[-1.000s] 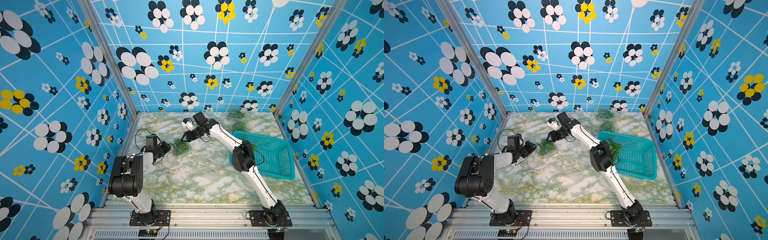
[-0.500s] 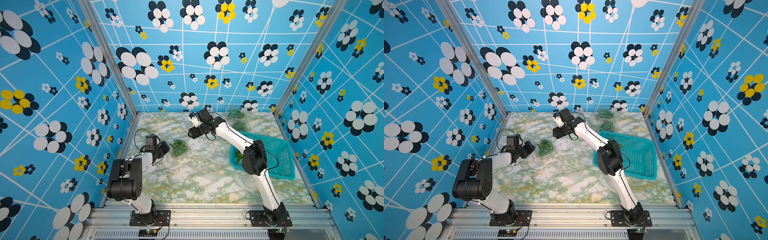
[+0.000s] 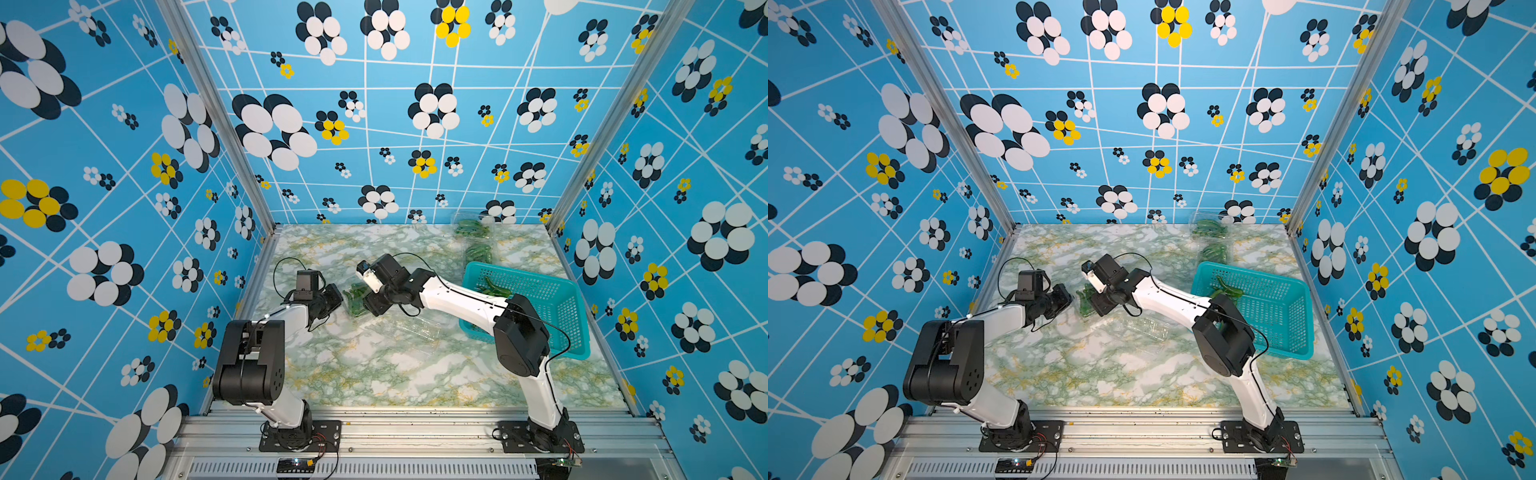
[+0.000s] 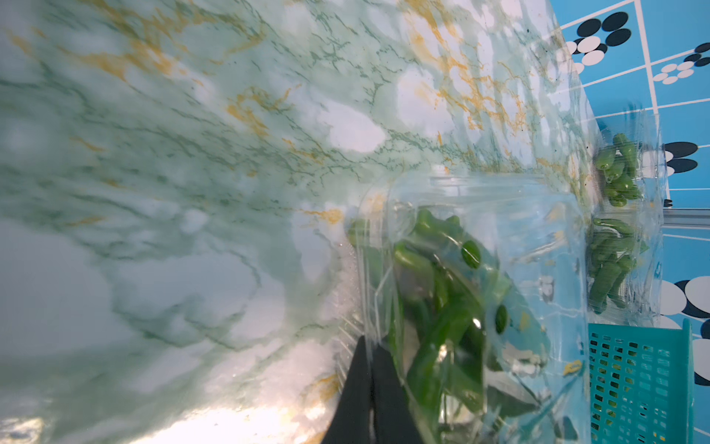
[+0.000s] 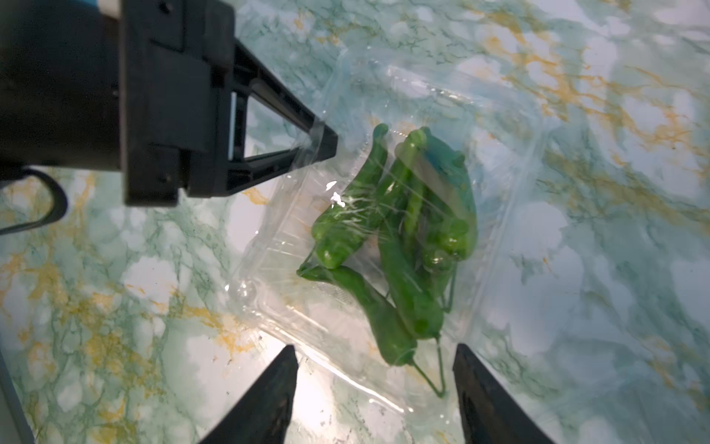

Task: Take small green peppers out of containers
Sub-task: Open the packing box at the center of the board.

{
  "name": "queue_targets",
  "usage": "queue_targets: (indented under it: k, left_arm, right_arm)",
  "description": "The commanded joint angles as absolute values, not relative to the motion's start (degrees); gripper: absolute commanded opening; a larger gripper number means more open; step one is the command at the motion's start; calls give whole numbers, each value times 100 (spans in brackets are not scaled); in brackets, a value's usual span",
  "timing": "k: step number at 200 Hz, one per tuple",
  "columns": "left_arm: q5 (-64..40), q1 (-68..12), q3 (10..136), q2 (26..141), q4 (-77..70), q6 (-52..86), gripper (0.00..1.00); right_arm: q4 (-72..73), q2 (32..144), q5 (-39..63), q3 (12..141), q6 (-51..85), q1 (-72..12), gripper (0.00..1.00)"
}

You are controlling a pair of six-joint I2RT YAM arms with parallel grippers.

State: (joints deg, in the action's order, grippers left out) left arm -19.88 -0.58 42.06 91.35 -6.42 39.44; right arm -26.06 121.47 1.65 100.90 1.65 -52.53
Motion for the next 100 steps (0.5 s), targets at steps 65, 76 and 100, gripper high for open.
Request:
queue_targets:
  k: [65,76,100]
  left_arm:
    - [-1828,-141,4298,9177,-646,3784,6]
    - [-1845,-141,4298,9187,-649,3784,6]
    - [-1845,-150,4309,9183,-642,3780,6]
  right_arm:
    - [-2271,12951,-248,10858,118,-5535,67]
    - [-2279,13056,-312,10998,136,-5561,67]
    - [-2287,13270,-469,11219,224,-5650,67]
